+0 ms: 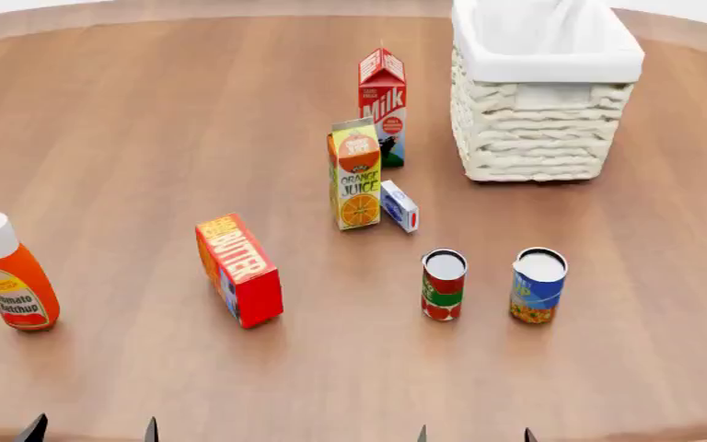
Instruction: Pick up the alphabet soup, and put it in the basket.
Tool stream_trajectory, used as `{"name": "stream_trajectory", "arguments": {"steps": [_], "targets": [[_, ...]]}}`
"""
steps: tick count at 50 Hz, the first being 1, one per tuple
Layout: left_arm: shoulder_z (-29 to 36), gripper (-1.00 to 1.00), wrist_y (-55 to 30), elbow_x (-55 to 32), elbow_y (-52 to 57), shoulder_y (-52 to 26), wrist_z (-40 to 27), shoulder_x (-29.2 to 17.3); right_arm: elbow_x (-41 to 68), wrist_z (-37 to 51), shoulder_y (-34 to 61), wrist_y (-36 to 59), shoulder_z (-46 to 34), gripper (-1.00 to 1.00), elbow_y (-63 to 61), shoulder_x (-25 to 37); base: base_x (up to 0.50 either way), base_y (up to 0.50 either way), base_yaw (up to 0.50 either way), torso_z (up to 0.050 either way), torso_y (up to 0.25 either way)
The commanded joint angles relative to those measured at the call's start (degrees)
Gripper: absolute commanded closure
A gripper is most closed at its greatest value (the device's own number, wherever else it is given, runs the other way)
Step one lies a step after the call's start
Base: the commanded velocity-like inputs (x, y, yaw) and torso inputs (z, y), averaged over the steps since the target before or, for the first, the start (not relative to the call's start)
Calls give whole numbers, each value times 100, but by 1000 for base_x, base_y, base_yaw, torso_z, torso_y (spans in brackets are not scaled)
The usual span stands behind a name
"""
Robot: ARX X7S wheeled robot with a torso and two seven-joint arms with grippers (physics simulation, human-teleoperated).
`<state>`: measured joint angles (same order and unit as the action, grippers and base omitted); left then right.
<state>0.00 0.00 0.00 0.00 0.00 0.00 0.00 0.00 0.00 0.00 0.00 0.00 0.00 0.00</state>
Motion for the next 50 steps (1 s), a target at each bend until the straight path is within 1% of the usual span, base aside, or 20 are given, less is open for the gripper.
{"name": "stream_trajectory", "arguments": {"steps": [1,11,15,17,21,26,39,43,50], "targets": [[111,-100,5,-84,7,4,-105,-90,170,98,-14,121,-64,-100,-135,90,0,0,0,0,0],[302,-100,-25,-254,46,8,-312,-254,382,288,-29,104,-240,-100,-212,260,0,0,0,0,0],[308,-100,277,-259,346,179,-442,-291,525,338,-217,-182,-201,-100,-564,302,0,0,0,0,0],[341,-100,217,-291,472,234,-451,-322,655,300,-303,-248,-197,-100,-728,333,0,0,0,0,0],[375,-100,353,-367,634,328,-471,-360,963,190,-502,-605,-161,-100,-1028,374,0,0,0,0,0],[390,-100,396,-404,720,369,-560,-400,1190,231,-584,-614,-103,-100,-1259,431,0,0,0,0,0],[369,-100,590,-607,811,427,-702,-492,1350,443,-444,-764,-16,-100,-1033,486,0,0,0,0,0],[318,-100,659,-824,787,410,-685,-501,1369,528,-370,-680,-10,-100,-943,513,0,0,0,0,0],[343,-100,710,-857,860,443,-768,-536,1465,590,-333,-590,-40,-100,-924,562,-36,-121,0,0,0]]}}
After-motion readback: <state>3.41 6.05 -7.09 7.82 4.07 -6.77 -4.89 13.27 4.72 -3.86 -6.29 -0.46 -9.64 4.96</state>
